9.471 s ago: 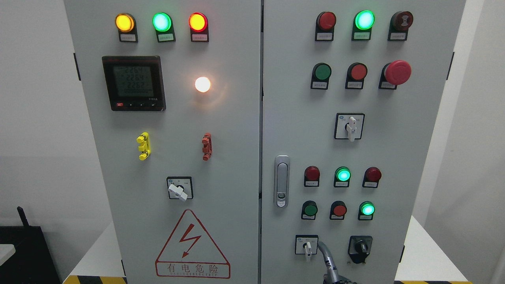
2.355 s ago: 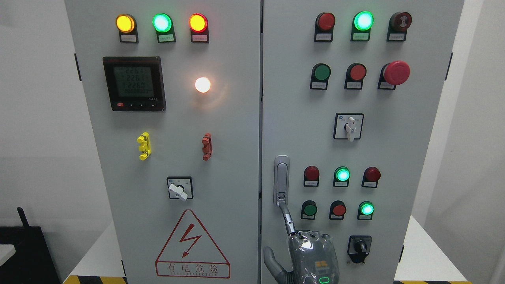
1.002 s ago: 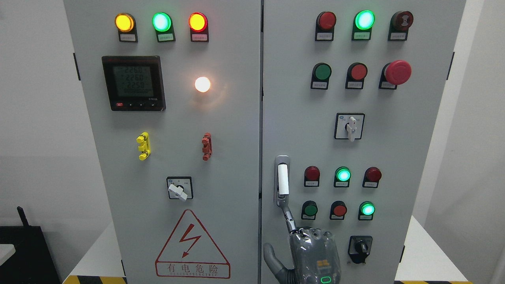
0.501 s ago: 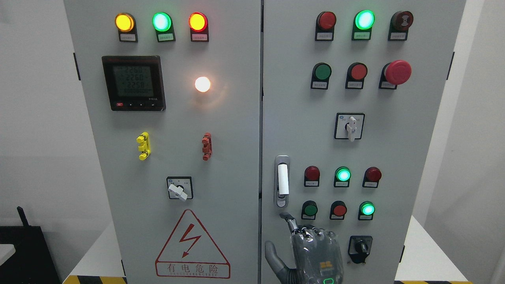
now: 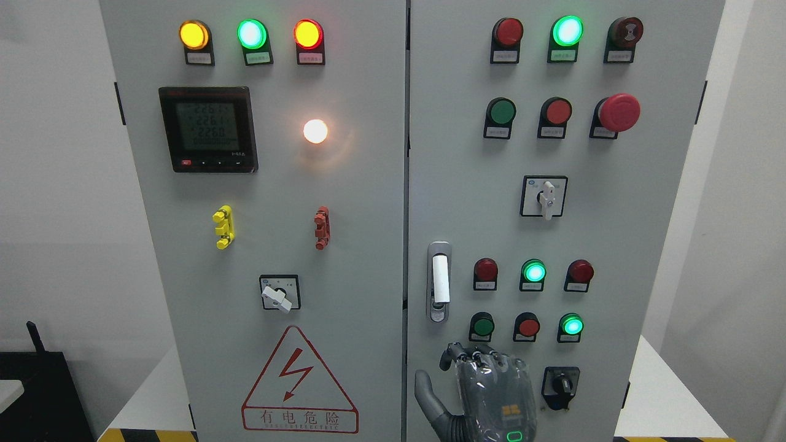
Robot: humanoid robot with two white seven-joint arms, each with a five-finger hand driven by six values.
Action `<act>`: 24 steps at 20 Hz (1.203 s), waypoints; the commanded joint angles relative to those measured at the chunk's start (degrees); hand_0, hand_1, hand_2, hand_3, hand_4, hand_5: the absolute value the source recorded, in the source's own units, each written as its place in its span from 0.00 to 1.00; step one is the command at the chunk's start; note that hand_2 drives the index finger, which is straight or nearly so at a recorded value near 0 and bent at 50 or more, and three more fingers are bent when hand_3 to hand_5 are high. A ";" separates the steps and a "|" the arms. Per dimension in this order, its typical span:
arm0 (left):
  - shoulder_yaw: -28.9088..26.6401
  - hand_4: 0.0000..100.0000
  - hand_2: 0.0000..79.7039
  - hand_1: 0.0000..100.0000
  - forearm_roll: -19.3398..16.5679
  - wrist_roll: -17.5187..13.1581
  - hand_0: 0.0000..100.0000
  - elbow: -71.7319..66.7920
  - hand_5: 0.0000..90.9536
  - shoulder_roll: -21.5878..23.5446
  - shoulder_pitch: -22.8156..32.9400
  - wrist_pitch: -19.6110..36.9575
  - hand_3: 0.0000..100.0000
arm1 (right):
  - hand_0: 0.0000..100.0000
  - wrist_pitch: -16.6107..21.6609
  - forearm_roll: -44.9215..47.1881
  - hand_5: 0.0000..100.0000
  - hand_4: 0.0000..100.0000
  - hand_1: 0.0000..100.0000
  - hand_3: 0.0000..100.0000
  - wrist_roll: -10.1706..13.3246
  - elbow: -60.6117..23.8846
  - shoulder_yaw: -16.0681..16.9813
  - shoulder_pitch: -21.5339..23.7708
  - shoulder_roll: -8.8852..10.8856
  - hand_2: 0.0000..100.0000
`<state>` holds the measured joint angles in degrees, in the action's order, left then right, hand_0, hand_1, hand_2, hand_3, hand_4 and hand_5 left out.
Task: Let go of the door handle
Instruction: 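Lift the right hand upward alongside the silver handle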
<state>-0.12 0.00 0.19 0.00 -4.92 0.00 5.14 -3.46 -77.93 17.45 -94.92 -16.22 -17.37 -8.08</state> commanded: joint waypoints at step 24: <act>-1.82 0.00 0.00 0.39 -1.67 -0.02 0.12 -1.41 0.00 0.00 -0.96 -0.05 0.00 | 0.36 -1.99 0.93 0.97 1.00 0.37 1.00 -1.45 -0.01 0.75 -7.50 -0.27 1.00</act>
<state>-0.17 0.00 0.23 0.00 -4.92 0.00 5.14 -5.37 -76.98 16.04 -94.99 -15.76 -23.50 -8.21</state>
